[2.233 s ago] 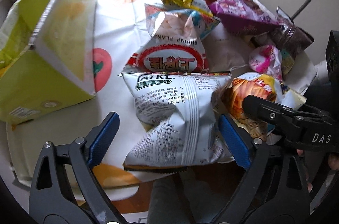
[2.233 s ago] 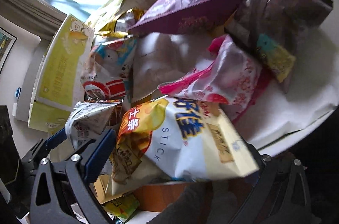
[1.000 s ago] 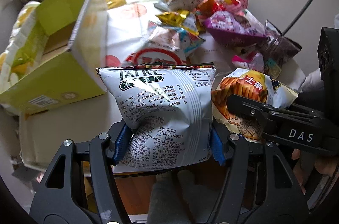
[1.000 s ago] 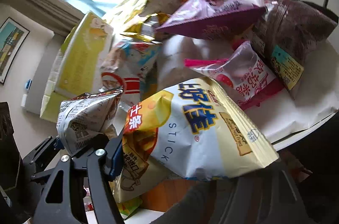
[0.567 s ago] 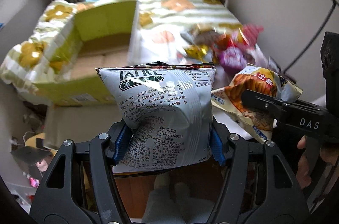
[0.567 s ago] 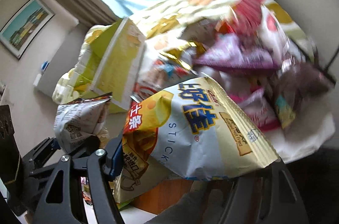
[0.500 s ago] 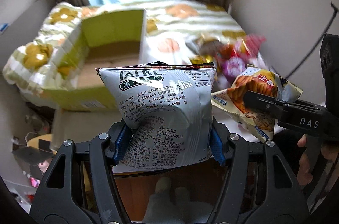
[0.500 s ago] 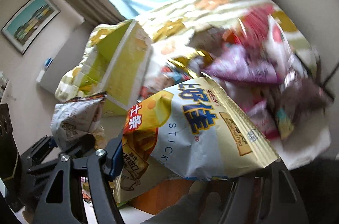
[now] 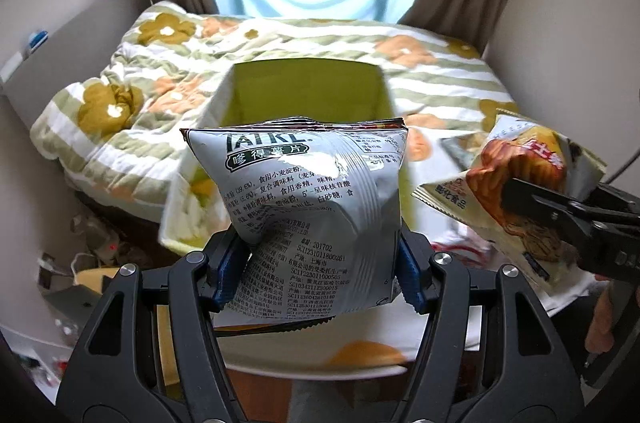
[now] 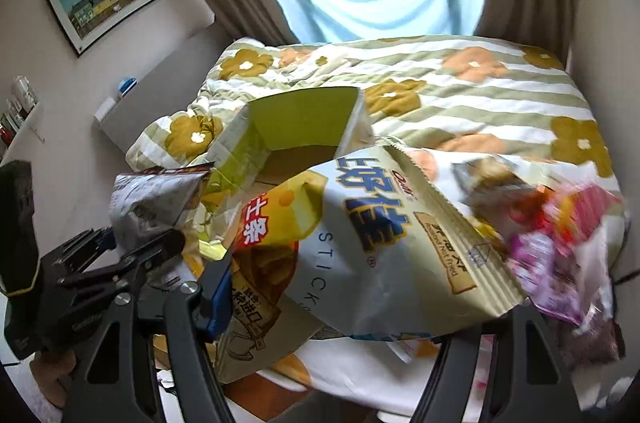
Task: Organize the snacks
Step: 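Carry both bags over the yellow-green box with both tools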
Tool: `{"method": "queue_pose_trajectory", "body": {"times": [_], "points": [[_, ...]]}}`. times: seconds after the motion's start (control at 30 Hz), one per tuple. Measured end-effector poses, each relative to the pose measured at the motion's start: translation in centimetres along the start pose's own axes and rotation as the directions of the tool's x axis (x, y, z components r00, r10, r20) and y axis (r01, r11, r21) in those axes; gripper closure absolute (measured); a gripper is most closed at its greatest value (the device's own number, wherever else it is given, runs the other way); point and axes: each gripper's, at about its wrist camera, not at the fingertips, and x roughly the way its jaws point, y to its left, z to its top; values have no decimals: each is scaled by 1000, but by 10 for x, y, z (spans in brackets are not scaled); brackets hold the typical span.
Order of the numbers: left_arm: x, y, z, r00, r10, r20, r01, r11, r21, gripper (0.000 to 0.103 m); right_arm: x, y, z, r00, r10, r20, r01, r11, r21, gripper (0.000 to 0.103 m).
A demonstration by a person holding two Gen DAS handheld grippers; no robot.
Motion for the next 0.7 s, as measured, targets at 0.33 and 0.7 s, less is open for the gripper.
{"method": "queue_pose_trajectory", "body": {"times": [0.33, 0.7], "points": [[87, 58, 31, 991, 11, -133, 1, 996, 92, 43, 76, 43, 41, 998, -49, -48, 50, 999, 14, 36], [143, 47, 23, 972, -7, -233, 68, 965, 255, 16, 114, 33, 42, 981, -142, -129, 153, 985, 78, 36]]}}
